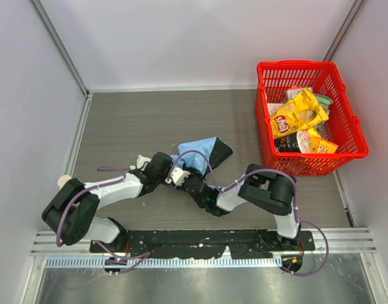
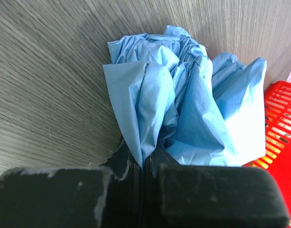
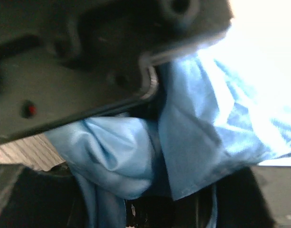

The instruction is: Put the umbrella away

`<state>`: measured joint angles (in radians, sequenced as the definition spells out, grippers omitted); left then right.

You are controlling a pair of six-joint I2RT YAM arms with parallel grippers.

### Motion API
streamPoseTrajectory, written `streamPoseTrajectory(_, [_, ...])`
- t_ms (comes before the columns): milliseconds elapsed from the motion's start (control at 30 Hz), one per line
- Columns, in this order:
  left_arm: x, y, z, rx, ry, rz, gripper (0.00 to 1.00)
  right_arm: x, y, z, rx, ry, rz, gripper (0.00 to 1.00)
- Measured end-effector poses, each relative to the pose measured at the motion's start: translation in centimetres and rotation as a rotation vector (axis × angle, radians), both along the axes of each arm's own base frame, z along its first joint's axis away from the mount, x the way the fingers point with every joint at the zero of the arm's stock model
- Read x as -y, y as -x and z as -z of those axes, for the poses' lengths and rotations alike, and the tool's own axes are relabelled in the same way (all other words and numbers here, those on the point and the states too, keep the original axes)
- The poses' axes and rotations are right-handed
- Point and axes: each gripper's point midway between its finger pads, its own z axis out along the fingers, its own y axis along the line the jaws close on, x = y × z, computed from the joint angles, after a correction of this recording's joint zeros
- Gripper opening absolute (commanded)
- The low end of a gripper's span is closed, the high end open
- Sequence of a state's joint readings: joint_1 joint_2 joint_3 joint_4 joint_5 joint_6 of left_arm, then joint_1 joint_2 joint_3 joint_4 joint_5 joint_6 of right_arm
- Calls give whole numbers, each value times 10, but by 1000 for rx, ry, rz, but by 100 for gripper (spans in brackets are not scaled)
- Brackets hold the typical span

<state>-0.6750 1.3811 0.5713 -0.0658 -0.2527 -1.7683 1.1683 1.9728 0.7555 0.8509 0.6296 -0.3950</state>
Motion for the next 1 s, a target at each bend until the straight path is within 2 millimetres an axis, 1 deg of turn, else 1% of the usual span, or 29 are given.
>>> streamPoseTrajectory(67, [2,1,0,4,2,3,1,1,3,3,-55,-55,-46,1])
streamPoseTrajectory(100, [4,1,-2,9,6,6,7,4,1,3,-64,-66,-45,1])
streamPoseTrajectory(133, [6,1,-2,13,8,10,16,5,1,3,-93,-97,-67,1])
streamPoseTrajectory(167, [7,0,-3,20,9,14,34,6,1,3,-121,-128,-87,1])
streamPoseTrajectory(267, [10,-1,-9,50,-1,47,67,10,0,1,-193,-222,-137,1])
streamPoseTrajectory(300, [10,1,-11,62,-11,61,73,12,-1,-1,-219,-265,-152,1])
streamPoseTrajectory(333, [8,2,-13,78,-19,75,97,13,-1,-2,-247,-306,-163,1])
streamPoseTrajectory(367, [5,4,-18,106,-22,85,100,14,-1,-3,-278,-350,-180,1])
streamPoseTrajectory(433, [-1,8,-26,160,-33,102,100,13,0,-4,-320,-408,-201,1])
streamPoseTrajectory(533, [-15,13,-47,261,-45,113,100,15,1,-7,-385,-495,-224,1])
streamPoseTrajectory(633, [-23,15,-69,357,-45,118,100,15,2,-9,-446,-556,-237,1])
streamPoseTrajectory(700, [-26,18,-77,404,-42,128,100,15,3,-10,-488,-590,-244,1])
streamPoseTrajectory(767, [-29,22,-78,437,-35,135,100,14,4,-11,-534,-622,-259,1])
streamPoseTrajectory(867, [-32,28,-67,438,-35,151,100,14,5,-11,-607,-669,-284,1])
streamPoseTrajectory(933, [-29,28,-61,425,-37,164,100,14,4,-11,-652,-699,-302,1])
streamPoseTrajectory(1000, [-24,25,-56,417,-31,169,100,11,3,-12,-692,-723,-321,1])
